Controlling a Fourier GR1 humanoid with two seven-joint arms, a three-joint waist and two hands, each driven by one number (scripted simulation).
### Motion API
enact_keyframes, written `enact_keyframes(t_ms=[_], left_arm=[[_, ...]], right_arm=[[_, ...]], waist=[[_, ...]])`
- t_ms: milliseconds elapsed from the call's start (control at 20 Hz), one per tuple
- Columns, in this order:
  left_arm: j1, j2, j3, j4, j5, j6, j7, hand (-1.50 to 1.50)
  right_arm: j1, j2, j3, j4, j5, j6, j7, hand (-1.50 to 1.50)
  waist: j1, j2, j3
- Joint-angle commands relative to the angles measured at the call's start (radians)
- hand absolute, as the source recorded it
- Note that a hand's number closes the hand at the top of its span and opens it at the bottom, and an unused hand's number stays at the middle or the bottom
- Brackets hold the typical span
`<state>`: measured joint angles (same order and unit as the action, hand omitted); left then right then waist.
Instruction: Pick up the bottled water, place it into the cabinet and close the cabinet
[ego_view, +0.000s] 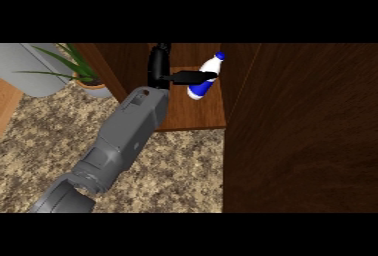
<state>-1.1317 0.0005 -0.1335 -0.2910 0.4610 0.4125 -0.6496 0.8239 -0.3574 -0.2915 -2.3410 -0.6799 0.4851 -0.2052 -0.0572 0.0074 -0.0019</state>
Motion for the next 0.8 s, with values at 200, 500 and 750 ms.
enact_keyframes(t_ms=[200, 500, 750], left_arm=[[0.166, -0.001, -0.160, -0.192, 0.134, -0.016, -0.016, -1.50], [0.357, -0.001, -0.345, -0.465, 0.201, 0.041, 0.055, -1.50], [0.504, -0.001, -0.399, -0.656, 0.177, 0.094, 0.061, -1.50]], right_arm=[[-0.017, 0.002, 0.002, -0.156, -0.039, -0.093, 0.101, -1.50], [0.005, 0.034, 0.008, -0.138, 0.010, -0.064, 0.075, -1.50], [0.040, 0.040, 0.009, -0.221, -0.018, -0.106, 0.114, -1.50]], waist=[[0.010, -0.007, 0.000], [0.041, -0.018, 0.001], [0.062, -0.017, 0.000]])
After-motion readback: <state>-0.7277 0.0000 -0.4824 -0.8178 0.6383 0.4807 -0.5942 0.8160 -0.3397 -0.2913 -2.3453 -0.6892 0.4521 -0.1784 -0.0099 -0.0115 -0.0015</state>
